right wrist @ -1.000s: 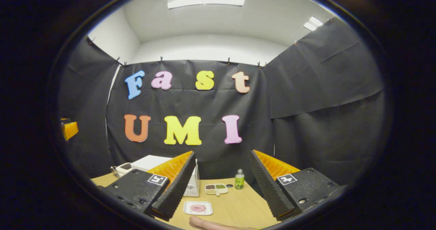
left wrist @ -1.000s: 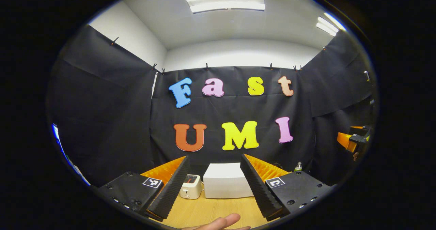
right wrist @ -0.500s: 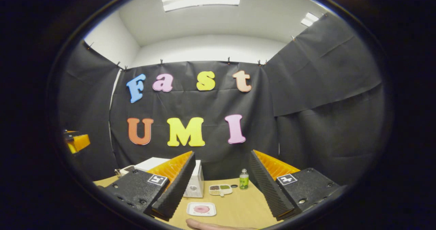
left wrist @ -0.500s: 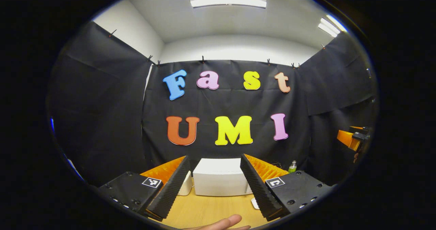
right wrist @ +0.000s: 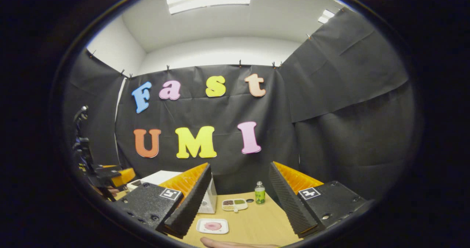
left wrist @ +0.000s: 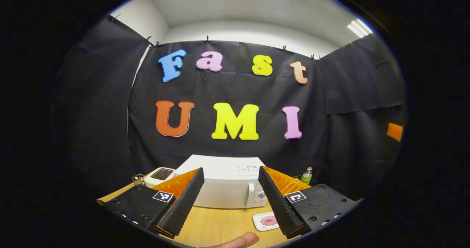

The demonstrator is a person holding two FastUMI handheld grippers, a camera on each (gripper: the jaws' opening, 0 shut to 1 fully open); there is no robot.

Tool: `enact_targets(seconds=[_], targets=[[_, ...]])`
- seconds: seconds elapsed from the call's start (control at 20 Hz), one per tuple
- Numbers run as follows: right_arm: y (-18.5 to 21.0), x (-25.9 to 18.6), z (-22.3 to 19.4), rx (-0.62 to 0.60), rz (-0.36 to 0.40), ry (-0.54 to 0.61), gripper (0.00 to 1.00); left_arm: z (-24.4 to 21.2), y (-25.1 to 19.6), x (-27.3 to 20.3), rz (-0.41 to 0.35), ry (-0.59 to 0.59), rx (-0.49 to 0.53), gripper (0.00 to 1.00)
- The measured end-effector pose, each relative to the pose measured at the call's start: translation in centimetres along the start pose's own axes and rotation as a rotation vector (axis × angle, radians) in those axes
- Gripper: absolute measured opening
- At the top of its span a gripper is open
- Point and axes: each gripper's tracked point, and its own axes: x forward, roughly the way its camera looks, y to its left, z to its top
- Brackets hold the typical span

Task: Open the microwave oven with the left hand, put the food in, and close the microwave oven.

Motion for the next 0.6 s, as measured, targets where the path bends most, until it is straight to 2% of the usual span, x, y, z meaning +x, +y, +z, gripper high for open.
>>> enact_targets(seconds=[0.05, 0.1, 0.15, 0.2, 0.25, 0.3, 0.35, 0.4, 0.45, 0.5, 0.55, 0.6], targets=[[-0.5, 0.1, -0.1, -0.001, -0.008, -0.008, 1.00, -1.5, -0.4, 1.7, -0.009, 0.017, -0.011, 0.95], [-0.9, 0.3, 0.0, 0.001, -0.014, -0.017, 0.92, -3.0, -0.7, 3.5, -0.015, 0.030, -0.022, 0.94], [-1.2, 0.4, -0.2, 0.005, -0.018, -0.021, 0.92, -4.6, -1.0, 5.4, -0.019, 0.043, -0.030, 0.95], [-1.5, 0.7, -0.5, 0.010, -0.020, -0.022, 1.00, -6.4, -1.3, 7.1, -0.017, 0.064, -0.030, 0.95], [-1.9, 0.9, -0.9, 0.019, -0.026, -0.021, 1.00, -8.3, -1.3, 8.7, -0.014, 0.090, -0.029, 0.94], [-2.5, 1.1, -1.0, 0.034, -0.043, -0.029, 0.92, -9.9, -1.7, 10.2, -0.023, 0.110, -0.035, 0.94], [-3.1, 1.4, -1.2, 0.047, -0.057, -0.037, 0.92, -11.1, -2.3, 11.6, -0.036, 0.120, -0.046, 0.81], [-3.5, 1.7, -1.5, 0.054, -0.068, -0.041, 1.00, -12.0, -2.7, 12.9, -0.048, 0.117, -0.054, 0.92], [-4.1, 2.1, -1.9, 0.056, -0.081, -0.044, 1.00, -12.9, -2.9, 13.9, -0.047, 0.115, -0.050, 0.92], [-4.8, 2.3, -2.1, 0.061, -0.095, -0.049, 0.92, -13.7, -3.2, 14.8, -0.049, 0.110, -0.042, 0.90], [-5.3, 2.4, -1.9, 0.070, -0.109, -0.068, 0.92, -14.4, -3.8, 15.6, -0.063, 0.104, -0.032, 0.90], [-5.7, 2.5, -1.6, 0.075, -0.113, -0.092, 1.00, -15.2, -4.5, 16.4, -0.076, 0.096, -0.022, 0.90]])
